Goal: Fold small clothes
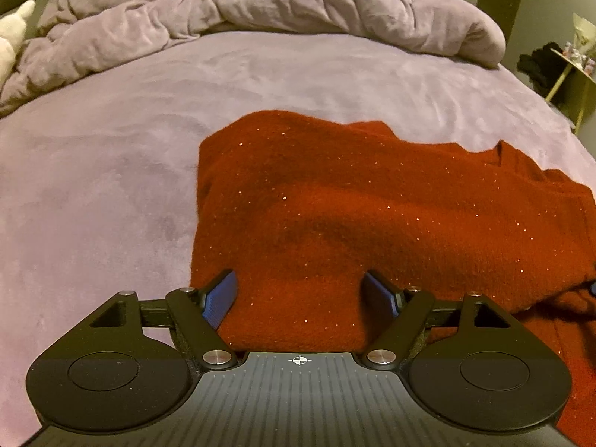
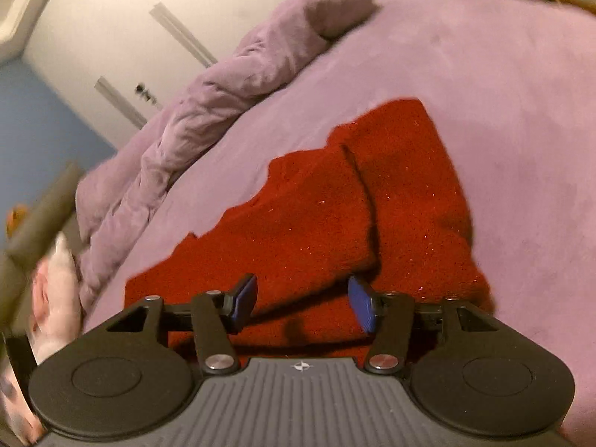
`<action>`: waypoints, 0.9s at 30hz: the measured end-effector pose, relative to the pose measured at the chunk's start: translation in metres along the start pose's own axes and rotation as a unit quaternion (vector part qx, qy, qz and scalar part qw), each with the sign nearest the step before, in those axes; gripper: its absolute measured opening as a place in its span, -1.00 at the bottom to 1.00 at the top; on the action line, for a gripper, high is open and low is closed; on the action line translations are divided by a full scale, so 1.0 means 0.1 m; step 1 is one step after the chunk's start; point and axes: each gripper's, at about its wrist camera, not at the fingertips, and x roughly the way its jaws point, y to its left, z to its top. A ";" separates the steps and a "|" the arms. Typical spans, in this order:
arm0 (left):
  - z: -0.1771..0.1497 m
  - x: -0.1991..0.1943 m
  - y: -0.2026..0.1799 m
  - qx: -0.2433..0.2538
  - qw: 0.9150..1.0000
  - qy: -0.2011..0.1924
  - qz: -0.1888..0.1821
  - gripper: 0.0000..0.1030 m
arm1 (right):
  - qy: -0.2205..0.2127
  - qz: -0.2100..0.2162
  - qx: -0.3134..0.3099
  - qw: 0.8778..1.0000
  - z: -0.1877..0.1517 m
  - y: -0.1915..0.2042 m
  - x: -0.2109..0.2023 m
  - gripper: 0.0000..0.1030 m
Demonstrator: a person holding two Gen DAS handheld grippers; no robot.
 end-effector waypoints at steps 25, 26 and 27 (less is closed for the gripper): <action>-0.28 -0.70 0.47 -0.045 0.999 -0.001 0.007 0.64 | -0.023 -0.094 -0.095 0.991 -0.11 0.19 -0.47 -0.57; -0.36 -0.83 0.50 -0.040 0.999 -0.003 0.004 0.64 | -0.016 -0.083 -0.109 0.991 -0.18 0.19 -0.61 -0.41; -0.46 -0.97 0.53 -0.038 0.999 -0.002 0.002 0.65 | -0.005 -0.070 -0.120 0.990 -0.27 0.18 -0.77 -0.21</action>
